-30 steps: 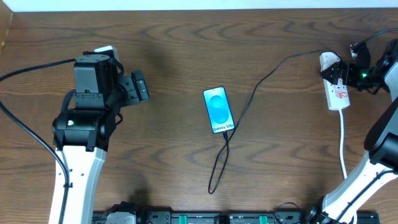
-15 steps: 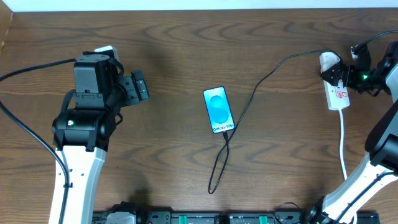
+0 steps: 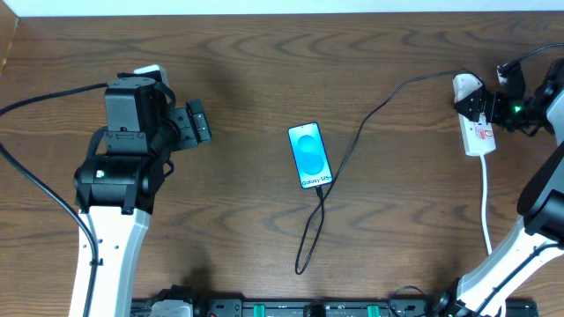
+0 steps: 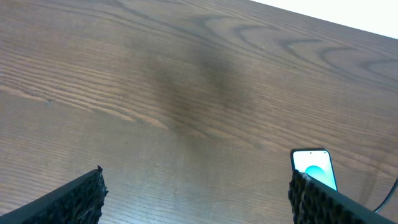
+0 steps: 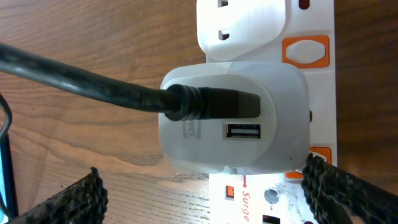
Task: Plug charger to phone and switch on socket
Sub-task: 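Press the power strip's orange switch down with the right gripper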
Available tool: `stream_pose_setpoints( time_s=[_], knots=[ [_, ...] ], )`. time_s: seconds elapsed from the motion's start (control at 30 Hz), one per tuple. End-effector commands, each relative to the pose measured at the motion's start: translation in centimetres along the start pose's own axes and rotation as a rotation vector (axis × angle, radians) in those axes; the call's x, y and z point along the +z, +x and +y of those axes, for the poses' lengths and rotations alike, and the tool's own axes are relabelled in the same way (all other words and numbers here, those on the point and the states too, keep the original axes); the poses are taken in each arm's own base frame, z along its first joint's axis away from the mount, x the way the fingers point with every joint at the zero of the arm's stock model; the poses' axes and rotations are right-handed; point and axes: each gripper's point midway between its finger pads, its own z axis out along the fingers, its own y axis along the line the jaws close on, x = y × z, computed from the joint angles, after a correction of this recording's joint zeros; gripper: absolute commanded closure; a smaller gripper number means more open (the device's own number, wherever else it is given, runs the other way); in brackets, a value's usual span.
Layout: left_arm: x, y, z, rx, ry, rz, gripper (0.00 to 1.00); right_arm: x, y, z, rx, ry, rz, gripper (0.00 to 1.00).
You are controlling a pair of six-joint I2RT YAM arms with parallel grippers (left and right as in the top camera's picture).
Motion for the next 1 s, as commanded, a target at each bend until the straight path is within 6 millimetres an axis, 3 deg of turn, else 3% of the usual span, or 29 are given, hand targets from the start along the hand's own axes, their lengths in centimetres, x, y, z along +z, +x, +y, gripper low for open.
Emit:
stream_pose_setpoints(
  time_s=[0.0, 0.43, 0.6, 0.7, 0.83, 0.97],
  knots=[
    [0.1, -0.1, 0.3, 0.015, -0.018, -0.001, 0.07, 3.0, 3.2, 2.2, 0.078, -0.096, 0.106, 0.01],
    [0.1, -0.1, 0.3, 0.015, -0.018, -0.001, 0.06, 4.4, 3.0, 4.5, 0.045, -0.111, 0.127, 0.01],
    [0.1, -0.1, 0.3, 0.015, -0.018, -0.001, 0.06, 4.4, 3.2, 4.4, 0.047, -0.101, 0.134, 0.01],
    [0.1, -0.1, 0.3, 0.015, -0.018, -0.001, 0.07, 4.2, 3.5, 3.2, 0.101, -0.037, 0.150, 0.01],
    [0.1, -0.1, 0.3, 0.015, -0.018, -0.001, 0.07, 2.7, 3.1, 1.8, 0.168, 0.041, 0.136, 0.01],
    [0.1, -0.1, 0.3, 0.015, -0.018, -0.001, 0.07, -0.9, 1.5, 0.8, 0.198, 0.110, 0.064, 0.01]
  ],
)
